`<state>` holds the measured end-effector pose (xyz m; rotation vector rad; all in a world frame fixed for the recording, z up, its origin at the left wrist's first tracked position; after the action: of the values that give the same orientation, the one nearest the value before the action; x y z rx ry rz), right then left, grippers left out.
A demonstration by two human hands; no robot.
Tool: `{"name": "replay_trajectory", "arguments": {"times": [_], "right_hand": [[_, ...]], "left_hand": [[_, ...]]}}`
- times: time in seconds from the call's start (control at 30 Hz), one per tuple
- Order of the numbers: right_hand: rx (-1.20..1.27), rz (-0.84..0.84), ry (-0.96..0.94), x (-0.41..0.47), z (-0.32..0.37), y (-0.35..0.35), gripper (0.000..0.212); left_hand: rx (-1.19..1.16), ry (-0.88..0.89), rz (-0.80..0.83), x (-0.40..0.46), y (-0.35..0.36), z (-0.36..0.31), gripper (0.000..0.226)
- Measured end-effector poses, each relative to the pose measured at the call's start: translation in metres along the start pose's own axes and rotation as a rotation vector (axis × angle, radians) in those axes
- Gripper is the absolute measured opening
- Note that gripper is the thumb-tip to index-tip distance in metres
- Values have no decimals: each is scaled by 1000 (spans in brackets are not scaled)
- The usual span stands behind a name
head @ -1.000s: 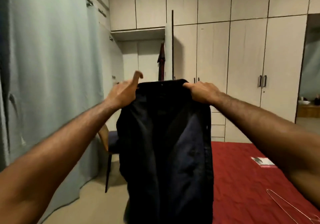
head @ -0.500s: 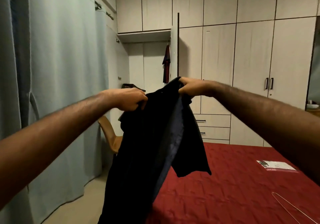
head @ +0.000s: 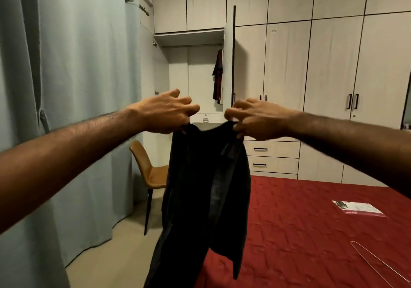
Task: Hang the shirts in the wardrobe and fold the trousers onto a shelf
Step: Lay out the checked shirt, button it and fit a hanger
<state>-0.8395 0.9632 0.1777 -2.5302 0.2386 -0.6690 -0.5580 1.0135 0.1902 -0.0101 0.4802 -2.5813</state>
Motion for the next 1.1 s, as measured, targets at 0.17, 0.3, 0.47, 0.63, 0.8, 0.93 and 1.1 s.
{"name": "replay_trajectory", "arguments": {"times": [0.17,0.3,0.47,0.63,0.8,0.93,1.1], "right_hand": [[-51,25,-423,2,59,-3,15],[-86,246,-267,16,74,4,13],[-385,257,269,47,0,-13,13],[-134,641,254,55,-18,-36,25],[183,625,253,42,-39,-57,14],[569,462,339,24,-46,-63,15],[847,207,490,2,-50,-49,10]], "left_hand": [[-126,-288,127,-6,1,11,41],[-159,-329,109,2,6,7,43],[-297,-529,-112,-3,-3,27,25],[-366,-636,-195,8,-23,60,35],[-575,-728,-314,28,-22,56,36],[-818,-875,-582,37,-21,52,20],[-1016,-964,-834,56,-25,42,20]]}}
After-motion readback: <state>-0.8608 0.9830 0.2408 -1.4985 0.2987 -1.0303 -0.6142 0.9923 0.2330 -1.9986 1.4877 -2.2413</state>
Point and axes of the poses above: each hand's wrist, its own x-axis towards the middle knuckle, its own y-axis out of the palm, z = x × y, the point moved 1 cm from there along x, towards the middle knuckle, and after that the axes turned 15 degrees about y, right-handed, at the moved point
